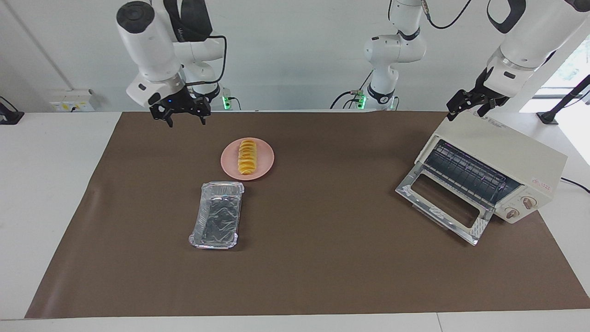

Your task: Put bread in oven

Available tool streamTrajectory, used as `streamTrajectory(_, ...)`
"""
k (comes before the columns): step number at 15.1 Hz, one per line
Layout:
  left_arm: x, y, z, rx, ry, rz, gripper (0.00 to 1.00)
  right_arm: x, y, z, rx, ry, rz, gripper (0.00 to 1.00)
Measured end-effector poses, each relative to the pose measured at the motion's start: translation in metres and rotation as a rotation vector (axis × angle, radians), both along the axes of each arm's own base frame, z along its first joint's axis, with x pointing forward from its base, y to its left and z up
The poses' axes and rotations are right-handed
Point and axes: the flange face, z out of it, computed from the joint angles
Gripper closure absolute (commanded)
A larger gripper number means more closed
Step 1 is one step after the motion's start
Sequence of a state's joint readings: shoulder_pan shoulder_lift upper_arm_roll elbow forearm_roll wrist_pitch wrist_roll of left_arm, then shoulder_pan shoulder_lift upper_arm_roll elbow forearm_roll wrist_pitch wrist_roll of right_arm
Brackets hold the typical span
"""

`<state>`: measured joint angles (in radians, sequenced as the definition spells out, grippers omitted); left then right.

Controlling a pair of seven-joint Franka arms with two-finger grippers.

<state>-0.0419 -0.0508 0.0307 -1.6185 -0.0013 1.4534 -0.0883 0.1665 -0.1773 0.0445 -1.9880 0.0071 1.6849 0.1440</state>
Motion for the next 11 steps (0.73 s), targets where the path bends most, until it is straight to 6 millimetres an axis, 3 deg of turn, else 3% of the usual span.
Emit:
streamTrajectory(2,0.0,0.0,0.0,0.0,0.0,0.0,0.0,-0.008,0.033,-0.027,-0.005,-0.015,-0.012,0.0)
streamTrajectory(5,0.0,0.0,0.0,0.0,0.0,0.0,0.0,-0.012,0.065,-0.076,0.012,-0.034,-0.025,0.0)
streamTrajectory(8,0.0,0.0,0.0,0.0,0.0,0.0,0.0,-0.017,0.083,-0.132,0.027,-0.066,-0.036,0.0)
streamTrajectory(11,0.0,0.0,0.0,0.0,0.0,0.0,0.0,-0.022,0.096,-0.174,0.036,-0.091,-0.036,0.0)
